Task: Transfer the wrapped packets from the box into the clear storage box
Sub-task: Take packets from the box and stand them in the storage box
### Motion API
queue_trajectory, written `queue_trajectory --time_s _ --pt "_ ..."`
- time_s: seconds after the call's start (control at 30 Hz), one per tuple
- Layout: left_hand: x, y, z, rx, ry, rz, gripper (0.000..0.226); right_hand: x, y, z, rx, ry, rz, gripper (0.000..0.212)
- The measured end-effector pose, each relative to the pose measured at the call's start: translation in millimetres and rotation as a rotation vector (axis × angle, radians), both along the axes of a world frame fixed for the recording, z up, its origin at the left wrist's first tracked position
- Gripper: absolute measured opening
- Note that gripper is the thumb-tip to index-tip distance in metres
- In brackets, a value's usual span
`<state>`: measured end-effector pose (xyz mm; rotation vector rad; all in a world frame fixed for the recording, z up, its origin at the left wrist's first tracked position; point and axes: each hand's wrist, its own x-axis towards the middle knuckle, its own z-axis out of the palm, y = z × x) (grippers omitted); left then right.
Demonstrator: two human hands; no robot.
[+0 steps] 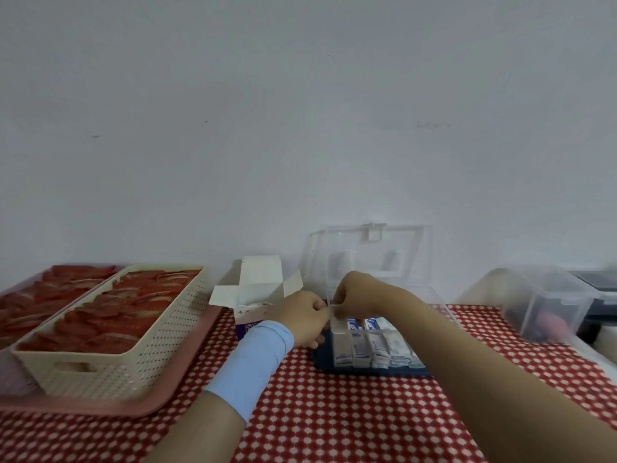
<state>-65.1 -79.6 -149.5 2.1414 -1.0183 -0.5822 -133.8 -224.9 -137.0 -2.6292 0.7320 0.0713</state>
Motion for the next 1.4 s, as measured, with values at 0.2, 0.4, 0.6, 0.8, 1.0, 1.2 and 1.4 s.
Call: queue_trajectory --time_s 0.2,0.4,0.6,0.8,1.0,1.2,1.4 --pt "-6 2 1 -0.035 0.064 0.012 0.023 2 10 -6 -0.132 0.09 -0.028 0.012" --pt "-8 2 2 -0.034 0.056 0.014 0.024 2 14 -7 -0.21 0.094 -0.07 0.021" --pt "-5 3 -1 -0.006 0.013 0.001 0.026 2 15 -8 -0.242 0.12 -0.015 0.03" --pt "-9 9 3 0.013 -0.029 -0.016 0.026 0 19 -3 -0.266 0.057 -0.019 0.03" --pt "2 33 37 -0.065 -0.133 0.004 0.025 -17 19 42 -0.228 -0.227 -0.058 0.01" --pt "60 65 60 -0.194 -0.315 0.146 0.015 3 56 76 -0.186 -0.469 0.077 0.012" --pt "96 76 20 -0.014 -0.459 0.165 0.021 54 84 48 -0.245 -0.254 0.257 0.018"
